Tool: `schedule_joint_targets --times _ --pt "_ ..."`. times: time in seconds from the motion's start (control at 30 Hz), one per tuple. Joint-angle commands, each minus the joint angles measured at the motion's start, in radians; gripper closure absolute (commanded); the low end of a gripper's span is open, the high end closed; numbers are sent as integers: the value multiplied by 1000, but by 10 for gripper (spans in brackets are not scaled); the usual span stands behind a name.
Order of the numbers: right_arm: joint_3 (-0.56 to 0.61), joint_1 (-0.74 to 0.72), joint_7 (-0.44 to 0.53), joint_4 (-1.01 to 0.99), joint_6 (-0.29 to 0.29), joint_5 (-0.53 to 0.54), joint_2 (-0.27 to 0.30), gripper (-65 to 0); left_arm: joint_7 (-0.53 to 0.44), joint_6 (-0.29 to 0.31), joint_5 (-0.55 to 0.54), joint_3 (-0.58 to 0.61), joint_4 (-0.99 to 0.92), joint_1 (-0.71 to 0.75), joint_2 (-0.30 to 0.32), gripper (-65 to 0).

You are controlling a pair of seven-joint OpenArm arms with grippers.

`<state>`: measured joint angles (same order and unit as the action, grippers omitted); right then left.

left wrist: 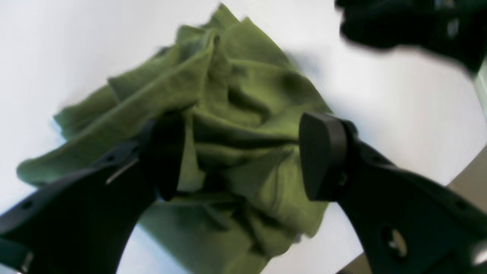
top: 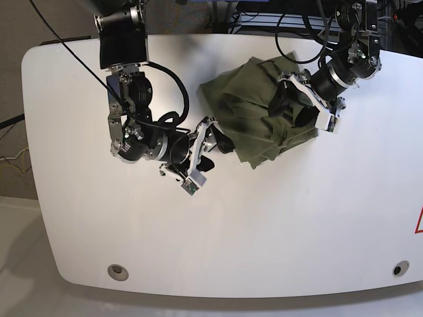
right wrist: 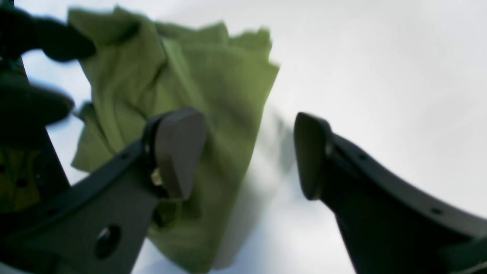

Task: Fold the T-shirt properly
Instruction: 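Grasp opposite edges of the green bundle with both grippers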

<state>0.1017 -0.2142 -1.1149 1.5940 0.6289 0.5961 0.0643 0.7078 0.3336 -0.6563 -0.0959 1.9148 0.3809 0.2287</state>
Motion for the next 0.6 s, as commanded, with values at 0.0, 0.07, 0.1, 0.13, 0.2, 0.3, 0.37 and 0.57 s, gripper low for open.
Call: schedule_joint_targets --times 0.0,0.07,0.1,0.13,0.2,0.3,0.37,0.57 --pt "3 -50 5 24 3 24 -7 -432 -18 7 33 -18 21 -6 6 -433" --pt "-2 -65 0 26 3 22 -14 -426 -16 9 48 -18 29 -6 6 -408" --pt "-4 -73 -1 27 3 19 -17 -421 -16 10 55 -18 33 -5 7 -394" --pt "-3 -75 -1 28 2 14 -21 -412 -14 10 59 -16 41 -5 8 -383" --pt "1 -78 0 33 2 -6 -30 -387 -10 11 63 -13 57 -2 12 -365" --pt "10 -60 38 29 16 -141 -77 -259 14 3 47 -5 116 16 28 -358" --pt "14 -60 64 27 18 -212 -95 -198 24 3 38 -4 133 23 36 -353" --pt "29 -60 163 8 28 -356 -139 -87 47 5 30 -4 141 36 52 -259"
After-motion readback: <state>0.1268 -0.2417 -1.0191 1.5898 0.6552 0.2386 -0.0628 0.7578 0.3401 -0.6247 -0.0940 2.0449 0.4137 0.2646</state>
